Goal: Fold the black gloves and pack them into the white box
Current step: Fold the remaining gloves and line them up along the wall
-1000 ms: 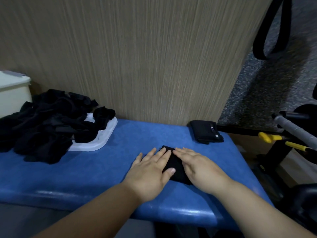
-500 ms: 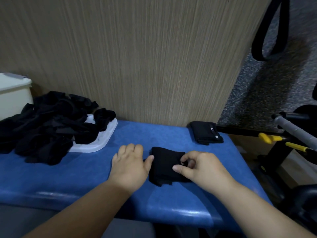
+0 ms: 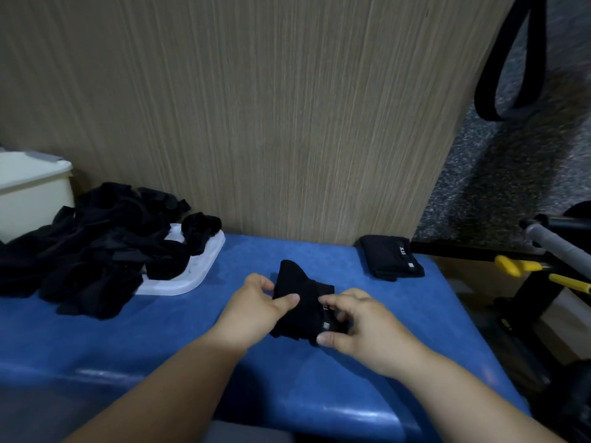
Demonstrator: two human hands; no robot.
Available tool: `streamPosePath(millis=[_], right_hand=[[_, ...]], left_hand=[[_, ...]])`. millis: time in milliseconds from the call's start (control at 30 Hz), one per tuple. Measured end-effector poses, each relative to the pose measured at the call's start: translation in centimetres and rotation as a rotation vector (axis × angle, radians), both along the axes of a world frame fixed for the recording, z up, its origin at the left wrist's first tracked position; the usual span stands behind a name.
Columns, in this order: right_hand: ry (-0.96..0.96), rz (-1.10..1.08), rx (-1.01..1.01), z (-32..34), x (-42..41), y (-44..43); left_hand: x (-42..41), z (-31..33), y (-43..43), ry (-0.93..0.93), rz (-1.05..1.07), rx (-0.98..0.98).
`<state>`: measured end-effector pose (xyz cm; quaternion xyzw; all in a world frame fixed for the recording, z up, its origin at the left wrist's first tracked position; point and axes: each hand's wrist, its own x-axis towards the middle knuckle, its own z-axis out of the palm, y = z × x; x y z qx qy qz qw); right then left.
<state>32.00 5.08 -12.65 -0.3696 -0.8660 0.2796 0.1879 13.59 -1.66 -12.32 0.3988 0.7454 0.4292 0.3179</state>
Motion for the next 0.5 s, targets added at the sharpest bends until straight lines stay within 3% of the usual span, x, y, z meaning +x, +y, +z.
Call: streamPosePath(millis=[133,500], right_hand=[[-0.025,-0.031,0.066,-0.2,-0.3,1.2],[-0.128,-0.192,0.248,1.3,0.2,6.0]], left_hand=[[0.8,0.3,1.7,-0.233,0.028,0.041],[2.8,1.3,9.1,-0.314,0.000,0.059]])
